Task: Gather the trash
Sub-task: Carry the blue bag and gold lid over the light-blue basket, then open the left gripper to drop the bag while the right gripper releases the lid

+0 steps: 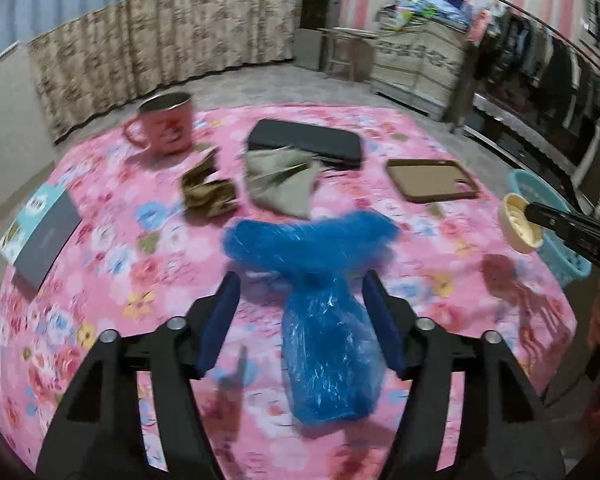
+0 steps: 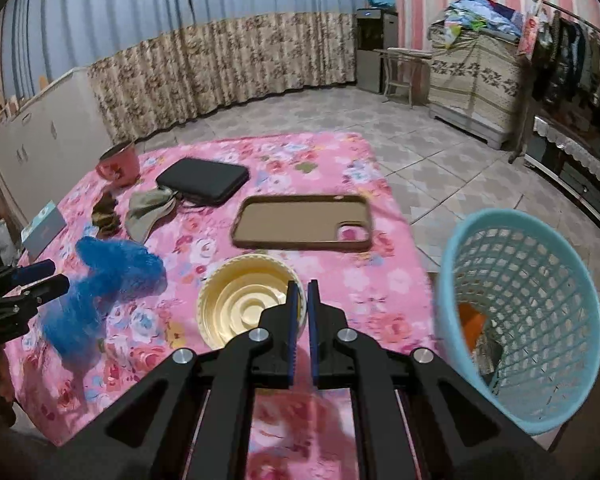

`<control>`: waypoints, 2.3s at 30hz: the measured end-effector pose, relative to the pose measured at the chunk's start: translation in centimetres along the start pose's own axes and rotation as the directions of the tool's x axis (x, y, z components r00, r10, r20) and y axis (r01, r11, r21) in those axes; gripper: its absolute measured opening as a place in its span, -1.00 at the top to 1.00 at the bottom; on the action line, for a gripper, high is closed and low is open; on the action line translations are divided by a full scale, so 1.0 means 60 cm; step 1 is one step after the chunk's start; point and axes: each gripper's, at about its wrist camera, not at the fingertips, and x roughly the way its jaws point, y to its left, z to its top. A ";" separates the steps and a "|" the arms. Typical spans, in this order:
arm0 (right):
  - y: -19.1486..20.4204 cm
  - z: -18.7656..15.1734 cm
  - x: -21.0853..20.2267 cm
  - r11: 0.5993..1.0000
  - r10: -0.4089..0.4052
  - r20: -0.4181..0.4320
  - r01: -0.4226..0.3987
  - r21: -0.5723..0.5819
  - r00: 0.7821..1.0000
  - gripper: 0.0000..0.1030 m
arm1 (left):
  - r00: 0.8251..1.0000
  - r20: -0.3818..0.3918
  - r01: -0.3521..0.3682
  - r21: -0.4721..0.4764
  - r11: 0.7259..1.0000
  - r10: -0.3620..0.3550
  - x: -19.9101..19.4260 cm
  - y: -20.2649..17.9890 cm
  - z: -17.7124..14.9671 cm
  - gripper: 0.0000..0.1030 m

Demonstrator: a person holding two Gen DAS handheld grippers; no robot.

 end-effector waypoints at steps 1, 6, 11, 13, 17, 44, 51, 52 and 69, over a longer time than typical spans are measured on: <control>0.008 0.001 0.003 1.000 0.000 -0.003 0.000 -0.007 1.000 0.90 | 1.000 -0.006 -0.002 -0.015 1.000 0.002 0.002 0.011 -0.002 -0.29; 0.022 -0.006 0.020 1.000 0.000 -0.022 0.000 -0.017 1.000 0.90 | 1.000 -0.019 0.016 -0.094 0.995 -0.018 0.002 0.048 -0.008 -0.33; 0.023 -0.017 0.030 1.000 -0.006 -0.047 0.006 -0.016 0.999 0.90 | 0.999 -0.037 0.033 -0.028 0.999 -0.034 0.009 0.012 -0.014 -0.33; 0.025 -0.019 0.030 1.000 -0.010 -0.048 0.009 -0.022 0.999 0.90 | 0.998 -0.055 0.041 0.006 0.999 -0.041 0.020 -0.007 -0.017 -0.33; 0.026 -0.022 0.027 1.000 -0.009 -0.043 0.008 -0.023 0.999 0.90 | 0.994 -0.104 0.052 0.088 0.995 -0.043 0.053 -0.050 -0.023 0.10; -0.264 0.001 -0.144 0.954 -0.241 0.099 0.217 0.209 0.965 0.90 | 0.966 0.141 0.172 0.282 0.944 -0.219 -0.002 -0.328 0.110 0.76; -0.336 -0.019 -0.138 0.924 -0.300 0.065 0.273 0.266 0.952 0.90 | 0.952 0.077 0.257 0.319 0.912 -0.295 0.044 -0.415 0.103 0.76; -0.344 -0.021 -0.135 0.920 -0.305 0.059 0.278 0.275 0.951 0.90 | 0.951 0.072 0.263 0.327 0.908 -0.302 0.048 -0.426 0.101 0.76; -0.424 -0.045 -0.107 0.895 -0.326 -0.008 0.312 0.318 0.945 0.90 | 0.927 0.033 0.339 0.359 0.870 -0.375 0.107 -0.558 0.125 -0.39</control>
